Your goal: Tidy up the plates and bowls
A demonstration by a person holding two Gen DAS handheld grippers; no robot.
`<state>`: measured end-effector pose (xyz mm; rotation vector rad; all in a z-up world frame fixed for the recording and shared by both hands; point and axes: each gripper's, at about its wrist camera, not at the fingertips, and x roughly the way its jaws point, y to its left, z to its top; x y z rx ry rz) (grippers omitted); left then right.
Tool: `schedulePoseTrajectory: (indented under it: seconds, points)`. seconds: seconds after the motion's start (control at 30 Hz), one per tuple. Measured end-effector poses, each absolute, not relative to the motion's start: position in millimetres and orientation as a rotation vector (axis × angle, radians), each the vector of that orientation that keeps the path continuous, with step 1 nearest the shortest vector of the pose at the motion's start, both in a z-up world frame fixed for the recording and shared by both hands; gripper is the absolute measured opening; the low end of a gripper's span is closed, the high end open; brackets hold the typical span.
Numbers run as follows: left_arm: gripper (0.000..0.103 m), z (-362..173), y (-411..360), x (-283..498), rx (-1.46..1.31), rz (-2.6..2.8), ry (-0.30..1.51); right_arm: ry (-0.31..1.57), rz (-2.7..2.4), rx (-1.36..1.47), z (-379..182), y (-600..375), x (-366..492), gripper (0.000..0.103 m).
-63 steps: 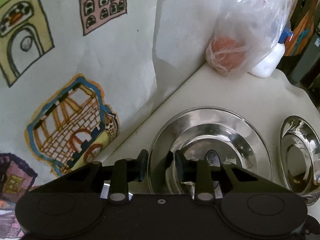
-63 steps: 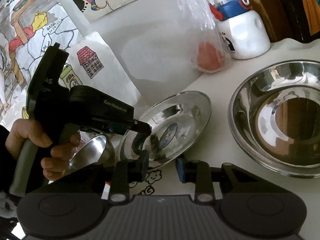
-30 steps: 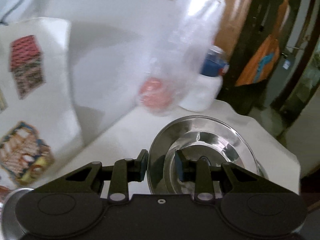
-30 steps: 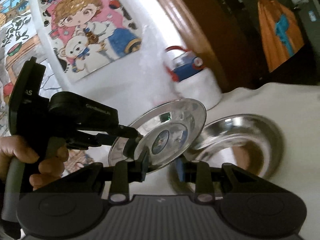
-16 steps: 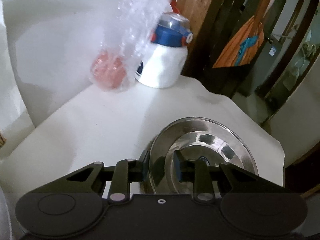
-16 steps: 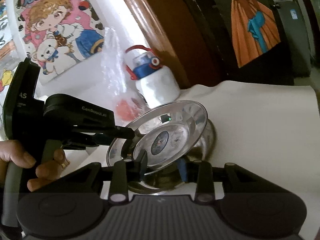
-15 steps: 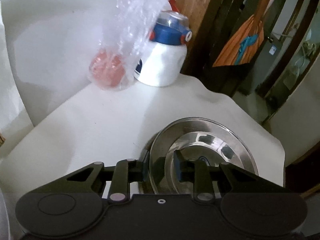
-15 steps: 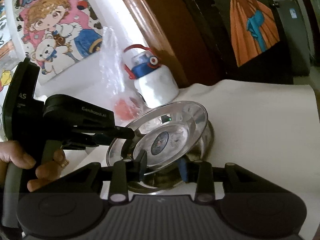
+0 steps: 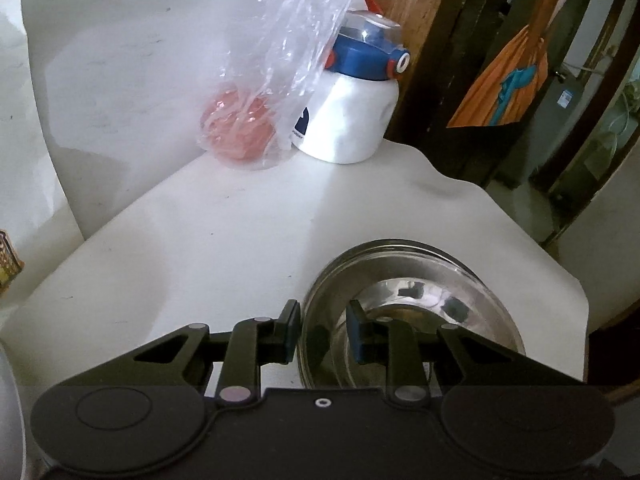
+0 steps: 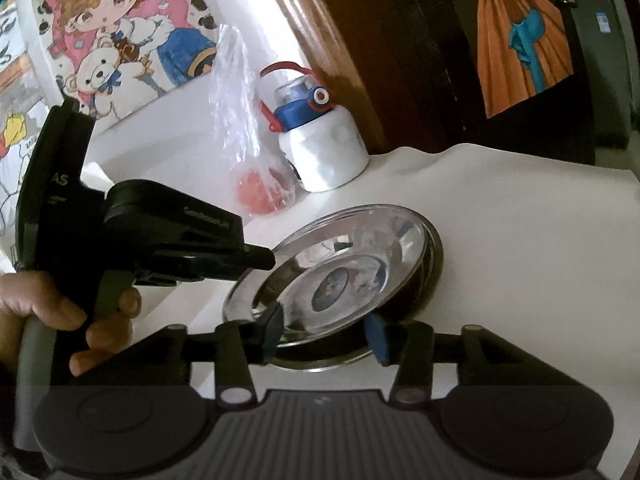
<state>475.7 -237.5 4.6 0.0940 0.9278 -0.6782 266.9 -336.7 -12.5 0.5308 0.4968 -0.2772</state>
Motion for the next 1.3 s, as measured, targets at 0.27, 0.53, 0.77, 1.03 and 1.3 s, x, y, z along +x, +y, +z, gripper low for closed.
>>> schedulePoseTrajectory:
  seconds: [0.27,0.53,0.77,1.03,1.3]
  points:
    - [0.027,3.4,-234.1,472.6,0.087,-0.674,0.921,0.52,-0.26,0.522,-2.5,-334.9,263.7,0.088]
    - [0.04,5.6,-226.2,466.4,0.067,-0.669,0.92,0.558,-0.232,0.556,-2.1,-336.4,257.0,0.101]
    - [0.069,24.0,-204.7,447.3,0.028,-0.655,0.863,0.544,-0.24,0.565,7.2,-331.8,238.5,0.103]
    - [0.098,56.7,-160.9,408.8,0.003,-0.598,0.753,0.485,-0.25,0.519,34.8,-312.6,209.0,0.103]
    - [0.102,81.8,-96.3,366.0,-0.006,-0.512,0.675,0.43,-0.225,0.486,57.8,-286.2,183.7,0.103]
